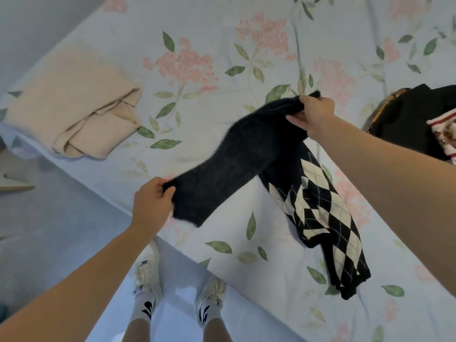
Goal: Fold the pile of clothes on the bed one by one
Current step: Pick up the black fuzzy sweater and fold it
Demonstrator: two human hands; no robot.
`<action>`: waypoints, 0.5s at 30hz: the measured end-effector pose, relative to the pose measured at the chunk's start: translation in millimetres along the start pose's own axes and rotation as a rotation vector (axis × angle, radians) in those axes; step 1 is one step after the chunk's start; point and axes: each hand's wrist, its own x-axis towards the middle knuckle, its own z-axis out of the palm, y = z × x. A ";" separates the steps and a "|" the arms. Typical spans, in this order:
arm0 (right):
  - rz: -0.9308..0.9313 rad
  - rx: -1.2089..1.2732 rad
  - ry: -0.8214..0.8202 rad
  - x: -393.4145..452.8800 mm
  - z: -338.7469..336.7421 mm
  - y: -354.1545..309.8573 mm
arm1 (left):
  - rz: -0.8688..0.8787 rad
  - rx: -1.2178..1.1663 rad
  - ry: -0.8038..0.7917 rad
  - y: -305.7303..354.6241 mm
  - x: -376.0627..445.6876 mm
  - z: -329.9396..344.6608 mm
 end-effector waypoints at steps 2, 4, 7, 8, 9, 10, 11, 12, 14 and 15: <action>0.008 -0.016 0.018 10.1 8.4 4.9 | -0.019 0.019 -0.044 -2.1 2.1 -0.1; -0.002 -0.034 0.052 19.8 13.3 11.4 | -0.011 0.030 -0.038 -3.0 2.9 1.3; -0.159 -0.269 0.125 15.6 17.8 17.9 | 0.021 0.033 0.044 3.3 -0.8 4.8; -0.308 -0.498 0.170 6.3 20.0 21.5 | 0.030 0.014 0.073 5.1 -1.9 6.6; -0.490 -0.724 0.203 -4.5 21.9 27.6 | 0.031 -0.003 0.085 7.7 -2.9 8.3; -0.677 -0.893 0.200 -17.1 24.6 36.1 | 0.027 -0.021 0.079 8.9 -3.7 10.7; -0.829 -0.998 0.141 -30.3 27.8 46.7 | 0.019 -0.023 0.060 11.4 -5.0 12.8; -0.931 -1.078 0.038 -39.4 29.4 59.3 | 0.012 -0.012 0.038 13.0 -4.8 15.2; -1.002 -1.217 -0.179 -45.3 29.1 86.3 | 0.005 0.034 -0.014 14.1 -1.7 19.3; -1.012 -1.283 -0.236 -42.7 27.4 97.1 | 0.005 0.066 -0.049 15.7 0.0 20.8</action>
